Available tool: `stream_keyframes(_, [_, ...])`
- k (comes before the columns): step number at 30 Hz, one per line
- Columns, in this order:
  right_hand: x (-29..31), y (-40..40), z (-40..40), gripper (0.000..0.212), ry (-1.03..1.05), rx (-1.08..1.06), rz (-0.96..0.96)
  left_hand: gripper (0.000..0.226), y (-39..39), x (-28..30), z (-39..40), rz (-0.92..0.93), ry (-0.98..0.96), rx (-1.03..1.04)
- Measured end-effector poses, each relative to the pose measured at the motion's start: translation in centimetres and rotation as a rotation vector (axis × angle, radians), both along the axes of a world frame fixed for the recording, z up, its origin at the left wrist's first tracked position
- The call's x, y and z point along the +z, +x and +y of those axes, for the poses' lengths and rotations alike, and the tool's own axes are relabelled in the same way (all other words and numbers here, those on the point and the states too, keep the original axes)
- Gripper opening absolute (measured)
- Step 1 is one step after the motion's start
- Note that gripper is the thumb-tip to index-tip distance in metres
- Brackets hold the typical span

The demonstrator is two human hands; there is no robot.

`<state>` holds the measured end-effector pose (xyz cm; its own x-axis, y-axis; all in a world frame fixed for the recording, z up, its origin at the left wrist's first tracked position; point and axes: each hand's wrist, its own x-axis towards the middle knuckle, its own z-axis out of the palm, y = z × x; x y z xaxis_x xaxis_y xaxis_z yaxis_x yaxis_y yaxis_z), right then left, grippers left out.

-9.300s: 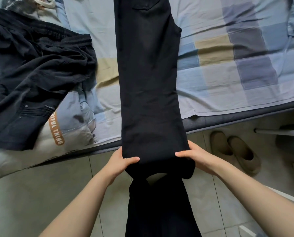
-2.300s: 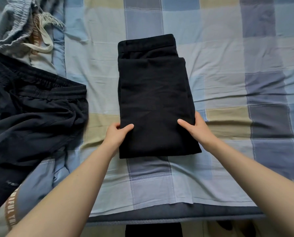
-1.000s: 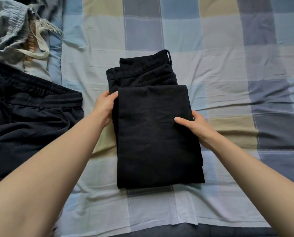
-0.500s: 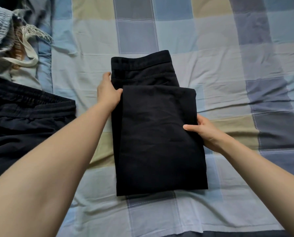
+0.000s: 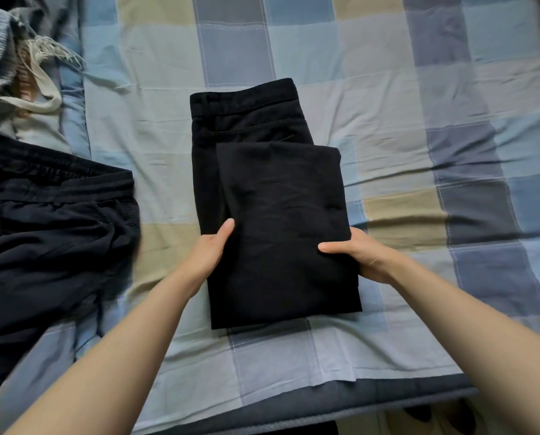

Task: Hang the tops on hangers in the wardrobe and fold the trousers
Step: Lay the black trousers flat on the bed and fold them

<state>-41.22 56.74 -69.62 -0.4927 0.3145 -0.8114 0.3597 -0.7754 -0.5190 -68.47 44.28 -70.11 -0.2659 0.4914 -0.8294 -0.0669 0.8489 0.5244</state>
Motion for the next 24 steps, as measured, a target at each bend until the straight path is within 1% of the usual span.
stream_keyframes(1, [0.1, -0.1, 0.1, 0.054, -0.012, -0.005, 0.005, 0.057, 0.3, 0.3, -0.1, -0.064, 0.011, -0.019])
stream_keyframes(4, [0.2, 0.2, -0.2, 0.055, -0.052, -0.022, 0.016, 0.044, 0.8, 0.9, -1.3, -0.207, 0.087, -0.046])
stream_keyframes(6, [0.3, 0.6, -0.6, 0.056, -0.07, -0.033, 0.011, 0.041, 1.0, 1.7, -2.3, -0.307, 0.134, 0.026])
stream_keyframes(9, [0.7, 1.9, -1.8, 0.052, -0.115, -0.028, 0.008, 0.04, 1.7, 2.9, -4.5, -0.459, 0.188, 0.163])
stream_keyframes(11, [0.8, 3.0, -2.9, 0.048, -0.142, 0.003, -0.02, 0.042, 2.4, 3.2, -6.5, -0.47, 0.14, 0.205])
stream_keyframes(14, [0.7, 4.7, -4.9, 0.04, -0.125, 0.11, -0.152, 0.035, 4.1, 3.1, -9.7, -0.35, -0.014, 0.113])
stream_keyframes(16, [0.5, 5.5, -6.0, 0.033, -0.052, 0.194, -0.266, 0.027, 5.2, 2.5, -11.3, -0.236, -0.067, 0.098])
stream_keyframes(18, [0.4, 5.6, -6.7, 0.034, 0.078, 0.224, -0.366, 0.018, 6.0, 2.1, -11.9, -0.132, -0.071, 0.132])
stream_keyframes(19, [0.5, 5.5, -6.9, 0.033, 0.188, 0.229, -0.421, 0.014, 6.2, 2.0, -12.0, -0.097, -0.067, 0.138])
stream_keyframes(20, [0.6, 5.3, -6.9, 0.033, 0.349, 0.249, -0.494, 0.011, 6.4, 1.9, -12.1, -0.079, -0.064, 0.147])
stream_keyframes(21, [0.6, 5.1, -6.9, 0.034, 0.526, 0.284, -0.561, 0.012, 6.5, 1.8, -12.2, -0.08, -0.064, 0.163])
stream_keyframes(22, [0.6, 4.8, -6.7, 0.038, 0.66, 0.312, -0.583, 0.015, 6.5, 1.6, -12.4, -0.104, -0.064, 0.184])
stream_keyframes(23, [0.6, 4.6, -6.6, 0.044, 0.719, 0.322, -0.559, 0.018, 6.5, 1.6, -12.6, -0.148, -0.062, 0.207])
stream_keyframes(24, [0.6, 4.2, -6.4, 0.049, 0.706, 0.314, -0.516, 0.022, 6.5, 1.7, -12.9, -0.207, -0.052, 0.233])
